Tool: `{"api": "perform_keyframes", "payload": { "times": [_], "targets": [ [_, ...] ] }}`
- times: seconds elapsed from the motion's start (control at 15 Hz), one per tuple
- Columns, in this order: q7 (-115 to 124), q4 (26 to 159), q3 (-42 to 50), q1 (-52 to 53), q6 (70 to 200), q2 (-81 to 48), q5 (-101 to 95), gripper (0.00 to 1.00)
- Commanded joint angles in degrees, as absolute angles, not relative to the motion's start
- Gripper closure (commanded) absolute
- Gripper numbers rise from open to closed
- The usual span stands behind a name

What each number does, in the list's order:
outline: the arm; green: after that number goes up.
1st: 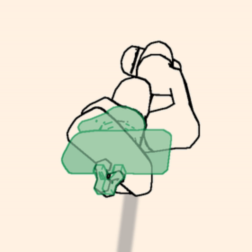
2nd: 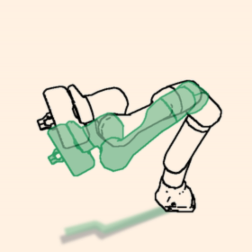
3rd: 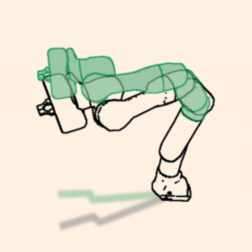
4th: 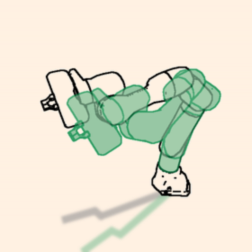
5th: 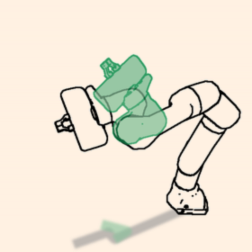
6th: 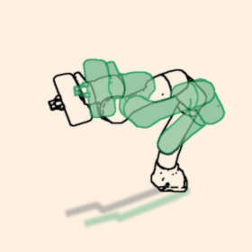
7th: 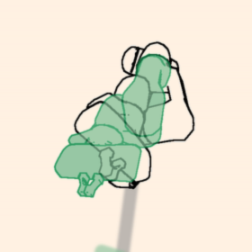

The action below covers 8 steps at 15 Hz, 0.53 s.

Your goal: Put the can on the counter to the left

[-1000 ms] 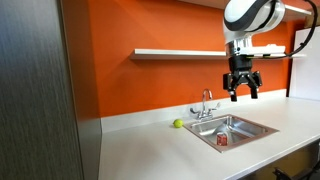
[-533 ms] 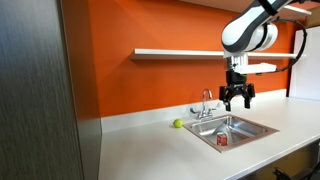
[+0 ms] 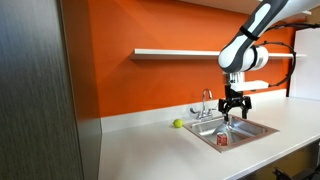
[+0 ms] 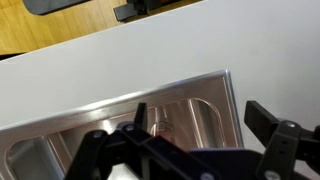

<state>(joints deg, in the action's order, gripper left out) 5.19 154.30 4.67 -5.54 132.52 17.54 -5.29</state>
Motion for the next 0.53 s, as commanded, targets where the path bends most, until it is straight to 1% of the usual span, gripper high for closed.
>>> {"api": "perform_keyframes", "payload": {
  "times": [0.0,0.47],
  "targets": [
    [4.21,149.2,4.95,-6.51,136.12,7.76,-6.33,0.0],
    [3.89,142.74,6.42,-6.32,140.76,-3.86,-5.97,0.0]
  ]
}}
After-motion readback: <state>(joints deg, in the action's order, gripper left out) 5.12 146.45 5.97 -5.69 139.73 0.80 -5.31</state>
